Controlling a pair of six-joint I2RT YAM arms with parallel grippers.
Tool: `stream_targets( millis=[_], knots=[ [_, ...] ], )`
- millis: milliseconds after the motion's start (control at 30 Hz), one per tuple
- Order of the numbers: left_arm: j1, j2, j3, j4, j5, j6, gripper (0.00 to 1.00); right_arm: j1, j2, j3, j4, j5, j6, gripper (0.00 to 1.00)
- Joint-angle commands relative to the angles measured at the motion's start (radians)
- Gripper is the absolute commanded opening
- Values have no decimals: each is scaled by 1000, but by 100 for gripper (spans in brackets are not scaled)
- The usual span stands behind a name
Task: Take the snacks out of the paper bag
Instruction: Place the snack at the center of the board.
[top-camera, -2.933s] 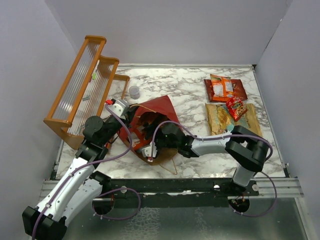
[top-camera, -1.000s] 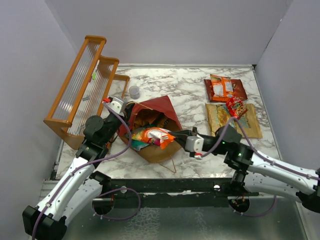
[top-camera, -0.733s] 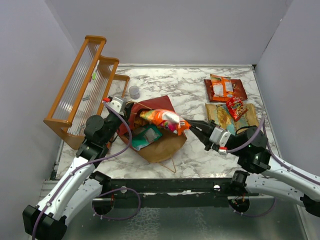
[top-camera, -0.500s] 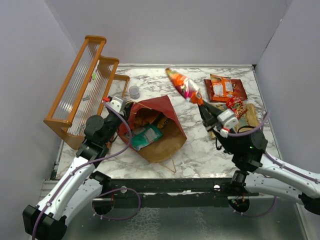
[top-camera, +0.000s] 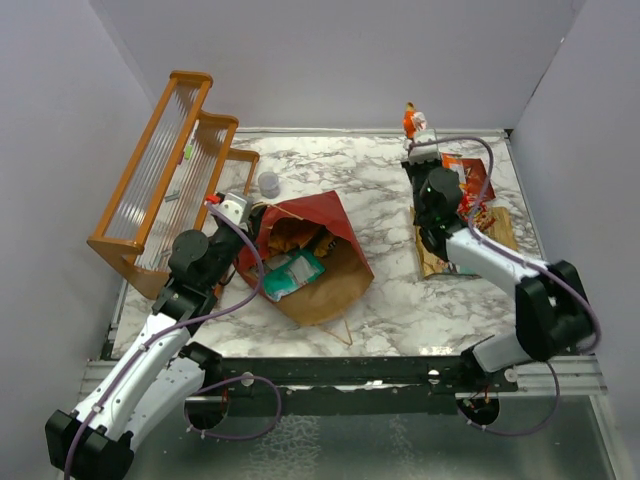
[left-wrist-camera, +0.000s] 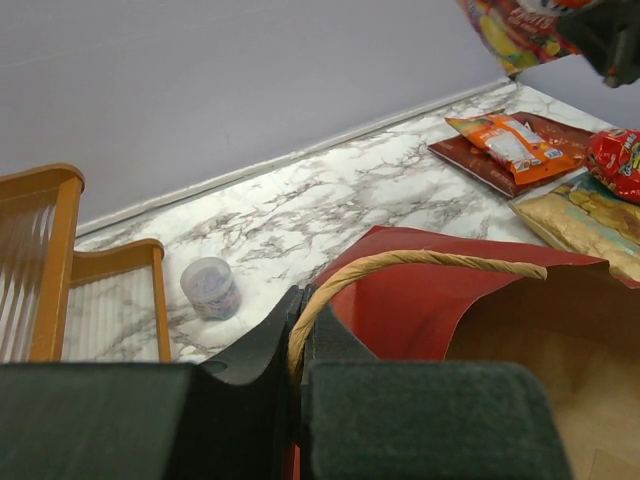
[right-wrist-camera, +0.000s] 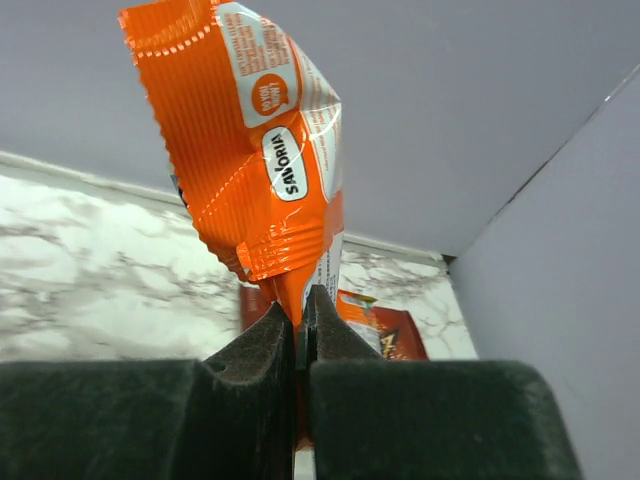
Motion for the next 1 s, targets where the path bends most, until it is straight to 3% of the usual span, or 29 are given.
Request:
stream_targets(
  millis=[0, 133, 400, 633, 967],
  knots=[
    [4, -15, 17, -1, -48, 12, 0, -111, 263, 123, 133, 53, -261, 1],
    [3, -7, 20, 5, -47, 16, 0, -202, 420, 212, 124, 127, -426, 1],
    [3, 2, 19, 5, -42, 16, 0, -246, 523, 322, 6, 125, -550, 1],
    [3, 0, 19, 0, -44, 18, 0, -244, 561, 424, -325, 63, -356, 1],
    [4, 3, 19, 3, -37, 11, 0, -237, 580, 360, -365, 83, -326, 1]
  ],
)
